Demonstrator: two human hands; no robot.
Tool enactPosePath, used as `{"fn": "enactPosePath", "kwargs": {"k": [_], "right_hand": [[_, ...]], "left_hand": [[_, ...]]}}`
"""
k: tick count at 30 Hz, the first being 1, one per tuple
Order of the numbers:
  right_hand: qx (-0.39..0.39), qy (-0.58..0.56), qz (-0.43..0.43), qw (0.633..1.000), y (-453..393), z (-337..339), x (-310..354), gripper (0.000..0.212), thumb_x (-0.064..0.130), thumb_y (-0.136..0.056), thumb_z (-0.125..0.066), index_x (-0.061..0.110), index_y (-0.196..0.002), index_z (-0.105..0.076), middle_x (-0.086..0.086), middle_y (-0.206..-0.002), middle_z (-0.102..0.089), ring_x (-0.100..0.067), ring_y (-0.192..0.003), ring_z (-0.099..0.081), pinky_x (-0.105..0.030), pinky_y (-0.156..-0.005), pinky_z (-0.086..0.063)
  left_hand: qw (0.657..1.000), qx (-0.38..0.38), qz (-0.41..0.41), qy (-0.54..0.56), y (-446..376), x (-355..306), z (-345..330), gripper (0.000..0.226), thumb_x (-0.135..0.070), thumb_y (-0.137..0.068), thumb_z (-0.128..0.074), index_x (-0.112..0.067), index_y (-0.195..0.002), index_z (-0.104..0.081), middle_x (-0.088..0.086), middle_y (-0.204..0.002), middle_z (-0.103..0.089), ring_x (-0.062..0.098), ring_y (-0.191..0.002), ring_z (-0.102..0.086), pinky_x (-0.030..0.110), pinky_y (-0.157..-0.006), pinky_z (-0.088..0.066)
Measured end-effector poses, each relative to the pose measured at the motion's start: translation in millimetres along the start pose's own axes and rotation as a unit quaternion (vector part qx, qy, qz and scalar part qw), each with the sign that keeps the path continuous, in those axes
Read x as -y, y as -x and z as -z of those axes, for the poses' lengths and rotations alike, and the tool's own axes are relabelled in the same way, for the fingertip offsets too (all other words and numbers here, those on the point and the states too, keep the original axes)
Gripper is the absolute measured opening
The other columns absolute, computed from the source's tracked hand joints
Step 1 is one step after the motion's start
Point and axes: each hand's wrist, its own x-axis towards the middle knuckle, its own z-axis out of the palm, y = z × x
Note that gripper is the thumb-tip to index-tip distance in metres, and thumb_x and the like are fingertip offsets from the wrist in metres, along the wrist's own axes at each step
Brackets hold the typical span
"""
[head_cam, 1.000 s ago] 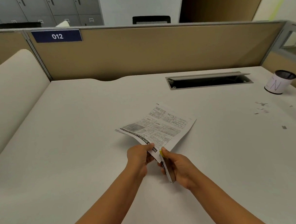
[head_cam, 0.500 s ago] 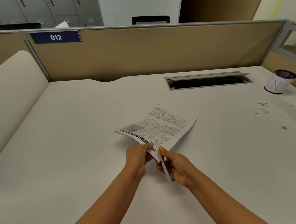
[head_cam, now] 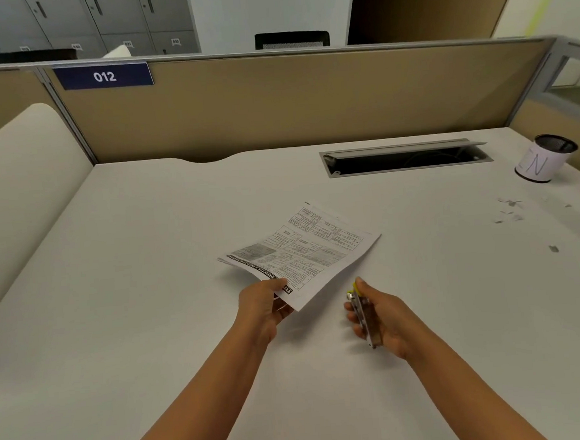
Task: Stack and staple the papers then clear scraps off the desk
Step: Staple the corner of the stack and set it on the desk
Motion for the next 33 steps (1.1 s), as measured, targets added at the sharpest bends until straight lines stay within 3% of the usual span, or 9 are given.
{"fn": "enactPosePath", "kwargs": {"k": [4,10,16,22,25,30,33], "right_hand": [[-0.113,0.214,0.112,0.964,-12,13,5,0.042,0.044,-0.088,-0.055,0.005,-0.101,-0.060,-0.006,-0.090,-0.062,-0.019,-0.076,-0.059,-0.033,-0.069,-0.051],[-0.207,0.470,0.194,0.836,-27,24,0,0.043,0.047,-0.086,-0.057,0.010,-0.108,-0.056,-0.007,-0.110,-0.059,-0.025,-0.095,-0.059,-0.028,-0.072,-0.039],[-0.236,0.576,0.204,0.756,-32,22,-5,0.041,0.046,-0.086,-0.055,0.016,-0.114,-0.054,-0.003,-0.114,-0.057,-0.023,-0.105,-0.056,-0.031,-0.078,-0.044],[-0.250,0.604,0.220,0.724,-35,21,-8,0.038,0.039,-0.088,-0.052,0.013,-0.115,-0.051,-0.004,-0.115,-0.055,-0.023,-0.107,-0.053,-0.030,-0.073,-0.043],[-0.252,0.611,0.224,0.717,-37,22,-9,0.037,0.037,-0.088,-0.051,0.012,-0.115,-0.053,-0.004,-0.116,-0.053,-0.022,-0.107,-0.051,-0.032,-0.076,-0.045],[-0.239,0.624,0.213,0.713,-39,25,-6,0.052,0.049,-0.083,-0.057,0.013,-0.121,-0.051,-0.005,-0.121,-0.051,-0.023,-0.113,-0.047,-0.033,-0.084,-0.044],[-0.234,0.613,0.226,0.720,-38,25,5,0.072,0.059,-0.081,-0.055,0.014,-0.136,-0.040,-0.008,-0.132,-0.046,-0.026,-0.123,-0.042,-0.037,-0.094,-0.041]], "left_hand": [[1.000,0.001,0.015,0.008,1,1,0,0.014,0.005,-0.085,-0.052,-0.005,-0.094,-0.054,0.014,-0.083,-0.065,0.027,-0.072,-0.063,0.039,-0.056,-0.051],[1.000,0.006,0.024,0.002,0,1,1,0.026,0.009,-0.086,-0.045,-0.005,-0.108,-0.047,0.015,-0.090,-0.063,0.028,-0.075,-0.064,0.041,-0.058,-0.054],[0.999,0.016,0.019,-0.029,-1,-3,3,0.033,0.016,-0.083,-0.044,-0.004,-0.109,-0.045,0.020,-0.105,-0.060,0.032,-0.079,-0.064,0.040,-0.050,-0.058],[0.995,0.042,-0.017,-0.092,0,-13,6,0.044,0.017,-0.083,-0.043,-0.005,-0.120,-0.050,0.018,-0.109,-0.062,0.032,-0.088,-0.063,0.043,-0.062,-0.056],[0.984,0.055,-0.054,-0.161,0,-26,8,0.047,0.017,-0.081,-0.044,-0.006,-0.122,-0.052,0.017,-0.113,-0.063,0.032,-0.091,-0.062,0.039,-0.059,-0.054],[0.935,0.031,-0.155,-0.316,3,-61,7,0.025,0.013,-0.078,-0.052,-0.008,-0.091,-0.058,0.018,-0.100,-0.064,0.029,-0.080,-0.062,0.034,-0.062,-0.053],[0.843,-0.039,-0.317,-0.433,12,-87,3,0.020,0.002,-0.076,-0.055,-0.012,-0.087,-0.065,0.010,-0.084,-0.066,0.027,-0.072,-0.062,0.032,-0.063,-0.050]]}}
